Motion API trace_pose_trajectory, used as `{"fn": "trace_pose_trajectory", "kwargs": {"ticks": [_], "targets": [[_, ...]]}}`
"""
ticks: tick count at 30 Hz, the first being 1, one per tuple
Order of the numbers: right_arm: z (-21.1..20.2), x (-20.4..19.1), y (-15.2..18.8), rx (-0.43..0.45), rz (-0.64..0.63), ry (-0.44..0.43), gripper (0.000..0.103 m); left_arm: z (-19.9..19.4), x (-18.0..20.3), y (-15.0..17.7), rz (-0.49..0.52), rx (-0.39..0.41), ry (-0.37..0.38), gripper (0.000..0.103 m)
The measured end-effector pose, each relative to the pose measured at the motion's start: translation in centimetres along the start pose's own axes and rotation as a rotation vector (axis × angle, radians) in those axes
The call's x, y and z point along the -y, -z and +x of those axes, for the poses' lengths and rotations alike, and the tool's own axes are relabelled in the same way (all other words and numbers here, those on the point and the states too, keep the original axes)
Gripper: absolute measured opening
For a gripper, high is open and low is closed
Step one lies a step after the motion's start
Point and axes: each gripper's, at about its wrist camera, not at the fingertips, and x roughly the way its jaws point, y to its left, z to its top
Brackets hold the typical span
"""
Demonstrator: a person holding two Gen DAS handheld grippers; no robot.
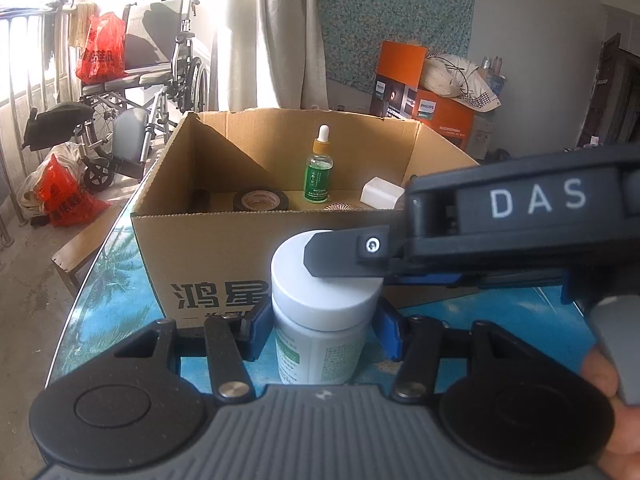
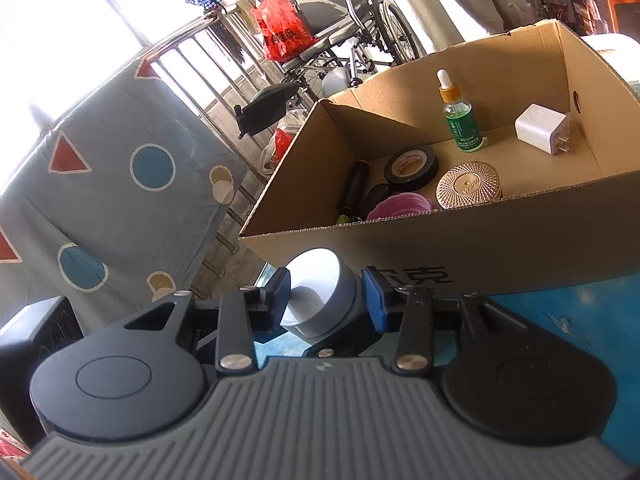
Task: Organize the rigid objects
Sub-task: 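Lower the right tool onto the white supplement bottle and close on its cap, then lift the white supplement bottle into the box and open the right tool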
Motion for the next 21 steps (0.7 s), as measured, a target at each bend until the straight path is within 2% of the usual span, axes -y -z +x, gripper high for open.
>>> {"fn": "trace_pose_trajectory", "kwargs": {"ticks": [7, 21], "targets": [[-0.9, 2.1, 0.3, 0.013, 0.045, 0.025, 0.041, 1.0, 2.1, 0.1, 0.074, -0.013, -0.01, 0.055], [-0.6, 3.0, -0.1, -0.005, 0.068, 0.001, 0.043, 2.1, 2.2, -0.2, 0.085, -0.033, -0.024, 0.055]]}}
